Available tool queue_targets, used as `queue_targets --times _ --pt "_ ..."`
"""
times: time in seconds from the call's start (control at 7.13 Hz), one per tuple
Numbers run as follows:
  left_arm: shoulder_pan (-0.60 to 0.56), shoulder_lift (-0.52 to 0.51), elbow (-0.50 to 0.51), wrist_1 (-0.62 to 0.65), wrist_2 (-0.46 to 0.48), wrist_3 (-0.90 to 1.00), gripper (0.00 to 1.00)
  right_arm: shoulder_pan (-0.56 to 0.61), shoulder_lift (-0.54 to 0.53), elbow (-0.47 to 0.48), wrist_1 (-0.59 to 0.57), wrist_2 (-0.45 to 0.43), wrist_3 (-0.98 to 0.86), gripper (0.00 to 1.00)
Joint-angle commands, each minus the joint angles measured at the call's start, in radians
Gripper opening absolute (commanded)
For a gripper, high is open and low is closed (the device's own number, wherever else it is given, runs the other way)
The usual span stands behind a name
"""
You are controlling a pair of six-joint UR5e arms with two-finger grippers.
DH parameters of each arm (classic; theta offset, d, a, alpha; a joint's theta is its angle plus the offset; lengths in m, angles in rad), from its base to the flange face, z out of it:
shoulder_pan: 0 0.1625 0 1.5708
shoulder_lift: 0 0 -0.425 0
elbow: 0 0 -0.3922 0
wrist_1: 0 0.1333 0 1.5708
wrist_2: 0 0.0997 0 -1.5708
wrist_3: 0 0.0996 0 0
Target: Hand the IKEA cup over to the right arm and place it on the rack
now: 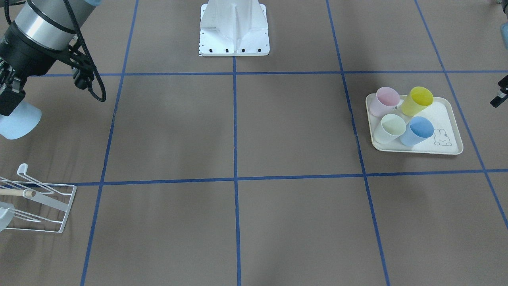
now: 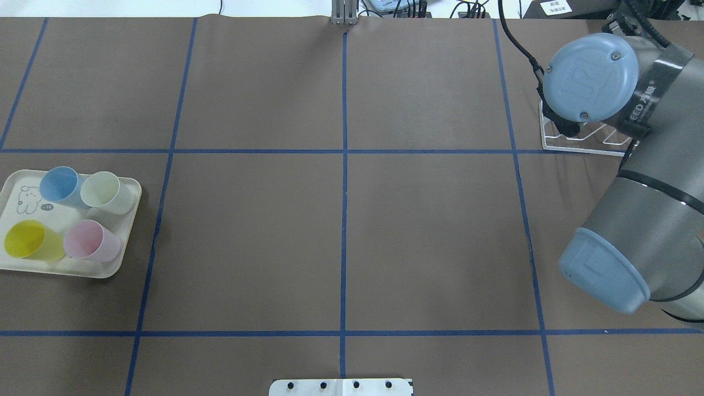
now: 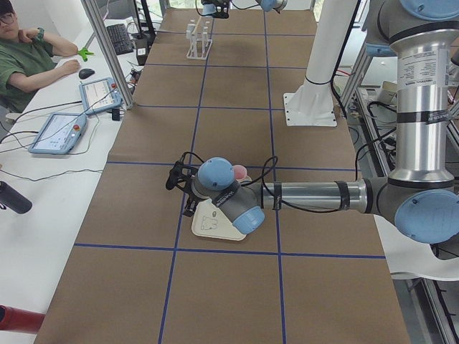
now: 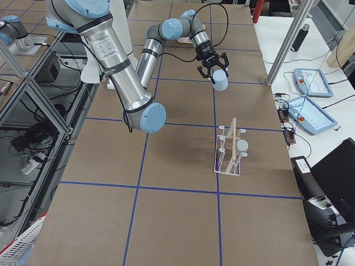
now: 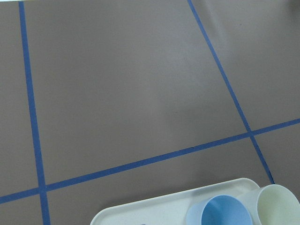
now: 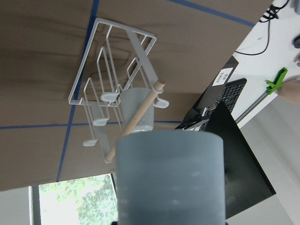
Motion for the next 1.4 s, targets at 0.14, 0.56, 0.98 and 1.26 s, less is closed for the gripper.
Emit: queue_targets --times 0.14,0.56,0.98,1.26 --pt "-0.001 0.001 0.001 -0.002 -0.001 0.001 1.0 -0.001 -0.097 -0.046 0.11 -0.001 -0.045 0.56" --pt "-0.001 0.015 -0.005 -0.013 -0.002 -0.01 1.0 0.048 -0.12 -0.2 0.332 0.002 -0.159 0.56" --pt "-0.001 0.013 -0.005 -0.013 0.001 -0.012 1.0 0.071 -0.168 -0.315 0.514 0.002 -0.211 0.56" --pt "-0.001 0.012 -0.008 -0.013 0.004 -0.013 1.0 0.102 -0.177 -0.317 0.558 0.006 -0.277 0.56"
